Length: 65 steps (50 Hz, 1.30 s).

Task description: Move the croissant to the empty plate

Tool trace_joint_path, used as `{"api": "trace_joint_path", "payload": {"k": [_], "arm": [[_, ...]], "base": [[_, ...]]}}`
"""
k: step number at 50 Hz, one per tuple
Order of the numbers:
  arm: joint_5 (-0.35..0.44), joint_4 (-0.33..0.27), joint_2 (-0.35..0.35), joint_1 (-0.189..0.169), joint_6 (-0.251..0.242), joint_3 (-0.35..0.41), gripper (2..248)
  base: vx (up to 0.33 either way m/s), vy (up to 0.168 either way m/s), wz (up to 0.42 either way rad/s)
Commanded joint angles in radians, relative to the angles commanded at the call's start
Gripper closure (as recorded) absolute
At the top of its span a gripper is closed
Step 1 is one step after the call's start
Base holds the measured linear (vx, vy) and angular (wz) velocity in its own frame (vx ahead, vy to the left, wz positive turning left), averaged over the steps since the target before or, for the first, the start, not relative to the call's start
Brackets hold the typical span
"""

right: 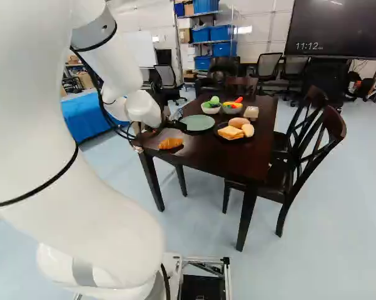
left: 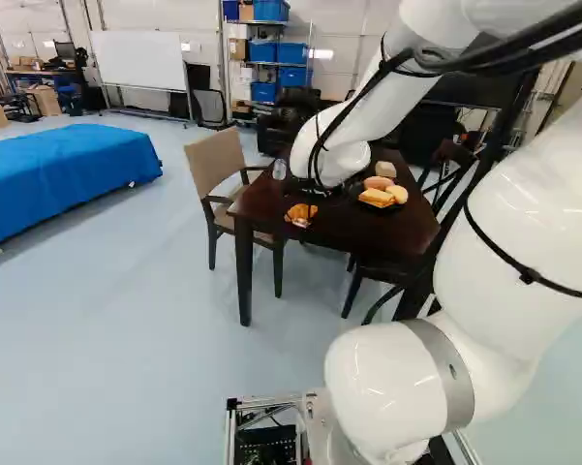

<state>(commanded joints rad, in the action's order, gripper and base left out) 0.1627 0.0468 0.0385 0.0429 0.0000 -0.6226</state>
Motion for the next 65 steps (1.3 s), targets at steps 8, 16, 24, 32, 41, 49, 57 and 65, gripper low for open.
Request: {"api": "trace_joint_path", "payload": {"k": [8, 16, 24, 32, 41, 49, 57, 65], "arm": [[-0.066, 0.007, -0.004, -0.003, 0.000, -0.025, 3], [-0.130, 0.015, -0.011, -0.006, 0.000, -0.053, 3], [-0.195, 0.023, -0.020, -0.010, 0.000, -0.083, 3], [-0.260, 0.032, -0.029, -0.011, 0.000, -0.113, 3], [-0.331, 0.041, -0.038, -0.015, 0.000, -0.147, 3], [-0.392, 0.049, -0.044, -0.022, 0.000, -0.175, 3], [-0.454, 0.057, -0.051, -0.031, 0.000, -0.204, 3], [-0.516, 0.066, -0.056, -0.042, 0.000, -0.232, 3]], "base": [[0.000, 0.000, 0.000], [0.000, 0.000, 0.000], [0.000, 0.000, 0.000], [0.000, 0.000, 0.000], [0.000, 0.000, 0.000], [0.000, 0.000, 0.000], [0.000, 0.000, 0.000], [0.000, 0.000, 0.000]]}}
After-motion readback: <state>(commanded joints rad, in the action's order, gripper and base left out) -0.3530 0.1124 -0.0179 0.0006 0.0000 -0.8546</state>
